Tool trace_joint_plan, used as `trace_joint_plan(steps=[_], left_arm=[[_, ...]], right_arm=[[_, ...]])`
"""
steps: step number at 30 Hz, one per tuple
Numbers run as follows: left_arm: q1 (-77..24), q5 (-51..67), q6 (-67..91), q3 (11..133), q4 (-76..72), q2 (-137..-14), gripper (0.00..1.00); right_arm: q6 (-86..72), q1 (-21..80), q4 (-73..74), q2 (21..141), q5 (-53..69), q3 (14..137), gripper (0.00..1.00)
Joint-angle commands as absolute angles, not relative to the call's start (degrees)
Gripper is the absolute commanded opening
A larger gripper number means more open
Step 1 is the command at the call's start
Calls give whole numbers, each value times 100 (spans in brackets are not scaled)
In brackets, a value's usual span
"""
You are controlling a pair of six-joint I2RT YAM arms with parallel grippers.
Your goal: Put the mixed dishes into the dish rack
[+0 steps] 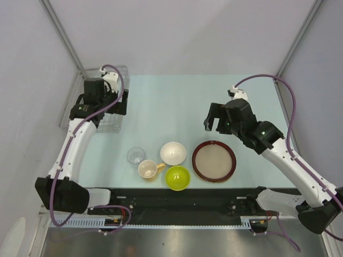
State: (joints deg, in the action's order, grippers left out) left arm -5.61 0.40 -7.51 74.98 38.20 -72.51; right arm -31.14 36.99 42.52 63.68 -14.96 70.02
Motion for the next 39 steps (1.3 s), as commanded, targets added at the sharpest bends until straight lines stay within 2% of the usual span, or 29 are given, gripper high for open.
trace_joint_plan(steps=[1, 7, 11, 14, 21, 29, 34, 39], left_arm=[[-536, -482, -537, 7944, 2997, -7706, 100], [-527, -1134, -492, 9200, 2961, -9478, 100], [-501, -661, -650, 10298, 3173, -10525, 100], [-379, -300, -572, 10633, 3094, -10976, 100], [-290, -44, -466, 11056, 2874, -11741, 100], [-308, -44, -519, 10925, 2716, -12392, 99], [-351, 105, -519, 10671, 2584, -12516, 90], [-466, 18, -615, 10485, 2426, -12515, 74]], right_arm=[[-2953, 3770, 4069, 6249, -1696, 7251, 100], [-2953, 4060, 4131, 6311, -2082, 7251, 100], [-2979, 4367, 4166, 6389, -2443, 7242, 100], [-2997, 4456, 4192, 6477, -2689, 7233, 98], [-2927, 4456, 4122, 6644, -2927, 7216, 95], [-2892, 4456, 3955, 6636, -2804, 7216, 93], [-2900, 4333, 4025, 6574, -2769, 7216, 91], [-2900, 4263, 4017, 6522, -2654, 7216, 89]])
